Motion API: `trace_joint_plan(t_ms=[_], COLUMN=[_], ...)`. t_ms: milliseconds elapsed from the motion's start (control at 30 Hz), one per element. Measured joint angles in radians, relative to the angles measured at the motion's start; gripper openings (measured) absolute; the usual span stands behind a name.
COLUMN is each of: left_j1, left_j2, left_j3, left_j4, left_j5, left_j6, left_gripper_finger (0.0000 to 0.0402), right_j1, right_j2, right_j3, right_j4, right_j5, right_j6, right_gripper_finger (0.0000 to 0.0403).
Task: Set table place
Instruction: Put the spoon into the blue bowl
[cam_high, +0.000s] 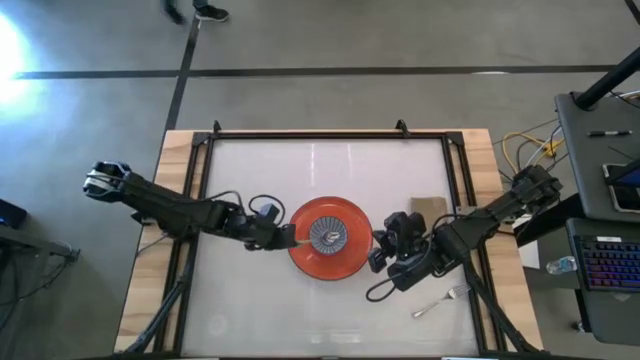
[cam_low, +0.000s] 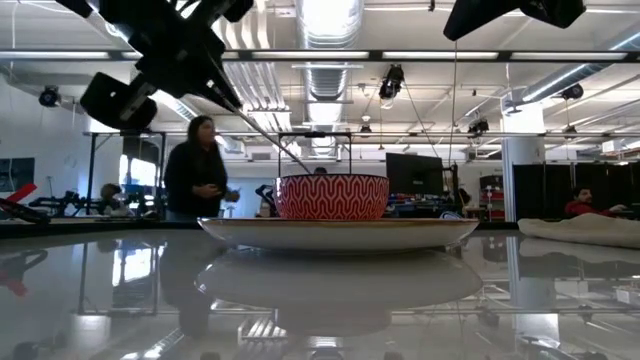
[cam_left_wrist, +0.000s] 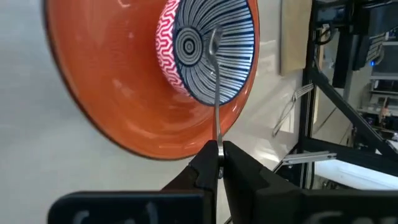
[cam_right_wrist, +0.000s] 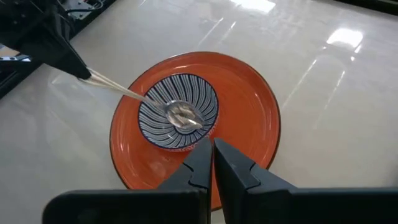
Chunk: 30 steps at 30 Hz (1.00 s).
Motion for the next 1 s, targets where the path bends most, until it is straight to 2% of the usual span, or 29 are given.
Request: trace_joint_plan(t_ms=[200, 533, 1000], left_j1=[0.013, 0.013, 0.032], left_j2=[0.058, 0.046, 0.041], left_j3=[0.002, -0.008, -0.008], left_j4=[0.042, 0.039, 0.038], left_j5=[0.034, 0.035, -0.028], left_j6=[0.008, 0.008, 0.023], left_gripper_finger=[0.0000, 0.0000, 0.0000], right_j1=[0.000, 0.000, 0.000], right_j2=[0.000, 0.000, 0.000], right_j3=[0.000, -0.001, -0.002], right_j4=[0.000, 0.001, 0.001], right_j5=[0.000, 0.000, 0.000], right_j6=[0.000, 0.000, -0.003], right_gripper_finger=[0.0009, 0.0008, 0.0009])
